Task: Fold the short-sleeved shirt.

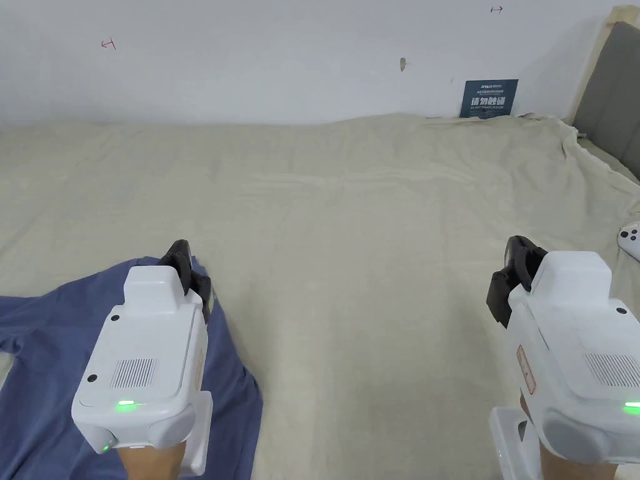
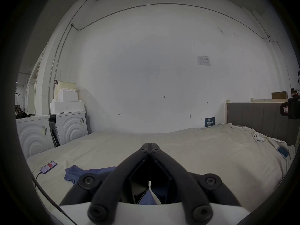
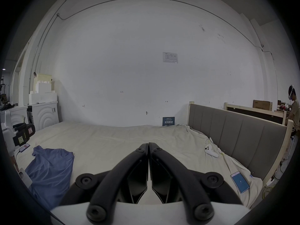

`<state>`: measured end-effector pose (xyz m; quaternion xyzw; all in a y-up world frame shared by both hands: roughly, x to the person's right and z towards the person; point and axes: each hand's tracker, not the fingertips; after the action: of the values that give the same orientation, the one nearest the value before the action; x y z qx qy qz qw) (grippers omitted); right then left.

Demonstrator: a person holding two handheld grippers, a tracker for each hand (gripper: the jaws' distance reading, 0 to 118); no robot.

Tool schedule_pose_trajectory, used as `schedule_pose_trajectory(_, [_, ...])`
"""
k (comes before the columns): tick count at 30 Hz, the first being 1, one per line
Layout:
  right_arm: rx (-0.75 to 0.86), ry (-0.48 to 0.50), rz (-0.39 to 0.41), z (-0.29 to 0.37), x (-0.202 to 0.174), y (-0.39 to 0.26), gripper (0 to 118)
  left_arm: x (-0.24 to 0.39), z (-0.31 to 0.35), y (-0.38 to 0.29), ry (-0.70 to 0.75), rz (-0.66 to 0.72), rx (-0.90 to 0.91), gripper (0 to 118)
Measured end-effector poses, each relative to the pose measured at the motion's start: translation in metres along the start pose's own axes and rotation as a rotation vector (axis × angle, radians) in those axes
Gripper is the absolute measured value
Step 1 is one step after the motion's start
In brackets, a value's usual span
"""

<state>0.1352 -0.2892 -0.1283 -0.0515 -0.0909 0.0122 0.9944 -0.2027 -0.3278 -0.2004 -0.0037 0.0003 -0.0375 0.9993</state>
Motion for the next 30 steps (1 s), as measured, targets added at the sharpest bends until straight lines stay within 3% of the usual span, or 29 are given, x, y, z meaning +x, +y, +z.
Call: schedule_pose_trajectory(30, [0.016,0.006,0.007,0.006,-0.006,0.011,0,-0.009,0.002,0.001,0.012,-0.001,-0.004,0])
